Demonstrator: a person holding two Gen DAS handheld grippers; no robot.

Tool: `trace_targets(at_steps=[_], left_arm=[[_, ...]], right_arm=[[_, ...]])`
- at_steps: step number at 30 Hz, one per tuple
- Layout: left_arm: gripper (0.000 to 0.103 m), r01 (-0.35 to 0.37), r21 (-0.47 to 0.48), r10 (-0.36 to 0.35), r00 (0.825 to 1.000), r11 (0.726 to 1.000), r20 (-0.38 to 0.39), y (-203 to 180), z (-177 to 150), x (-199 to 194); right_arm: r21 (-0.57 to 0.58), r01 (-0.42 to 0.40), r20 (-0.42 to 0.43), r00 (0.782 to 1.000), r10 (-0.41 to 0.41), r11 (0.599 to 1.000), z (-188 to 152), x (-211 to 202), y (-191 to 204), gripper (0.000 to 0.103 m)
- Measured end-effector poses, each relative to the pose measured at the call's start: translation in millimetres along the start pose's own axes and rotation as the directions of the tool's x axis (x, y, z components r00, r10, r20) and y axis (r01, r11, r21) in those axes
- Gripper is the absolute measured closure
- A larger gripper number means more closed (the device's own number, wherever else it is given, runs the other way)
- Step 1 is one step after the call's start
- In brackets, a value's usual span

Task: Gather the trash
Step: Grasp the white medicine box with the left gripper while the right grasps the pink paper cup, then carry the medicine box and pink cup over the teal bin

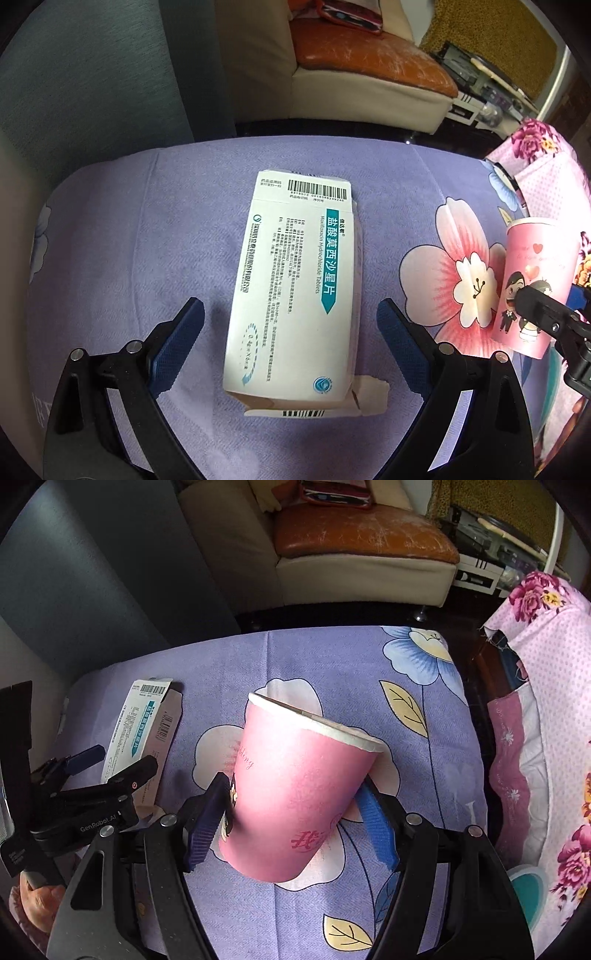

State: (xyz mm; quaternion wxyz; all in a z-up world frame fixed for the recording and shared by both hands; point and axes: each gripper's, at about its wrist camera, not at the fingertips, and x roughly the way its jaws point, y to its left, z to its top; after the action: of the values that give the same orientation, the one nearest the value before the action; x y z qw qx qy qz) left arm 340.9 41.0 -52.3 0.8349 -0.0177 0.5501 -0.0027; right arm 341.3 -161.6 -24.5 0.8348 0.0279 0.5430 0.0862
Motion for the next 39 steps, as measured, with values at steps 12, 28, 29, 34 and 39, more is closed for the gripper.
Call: trace_targets(at_steps=[12, 28, 29, 34, 39], left_arm=[[0.04, -0.022, 0.047, 0.02, 0.999, 0.999, 0.046, -22.9, -0.8, 5.3], [0.04, 0.056, 0.065, -0.061, 0.994, 0.996, 0.085, -43.7, -59.0, -50.5], [0.04, 0.063, 0.067, -0.068, 0.994, 0.996, 0.083, -46.0, -64.5, -54.6], [0.04, 0.093, 0.08, -0.099, 0.992, 0.992, 0.074, -62.8, -93.3, -75.5], [0.04, 0.128, 0.084, -0.133, 0.99, 0.988, 0.057, -80.1, -122.6, -91.8]], right_arm=[[0.02, -0.047, 0.025, 0.999, 0.047, 0.999, -2.5, -0.8, -12.9, 0.037], [0.069, -0.103, 0.067, 0.993, 0.099, 0.992, -59.0, -40.4, -22.5, 0.037], [0.075, -0.105, 0.07, 0.992, 0.1, 0.992, -65.3, -44.5, -24.3, 0.037], [0.108, -0.109, 0.084, 0.991, 0.1, 0.988, -101.8, -64.7, -36.0, 0.037], [0.149, -0.111, 0.097, 0.991, 0.097, 0.983, -142.2, -85.6, -55.0, 0.037]])
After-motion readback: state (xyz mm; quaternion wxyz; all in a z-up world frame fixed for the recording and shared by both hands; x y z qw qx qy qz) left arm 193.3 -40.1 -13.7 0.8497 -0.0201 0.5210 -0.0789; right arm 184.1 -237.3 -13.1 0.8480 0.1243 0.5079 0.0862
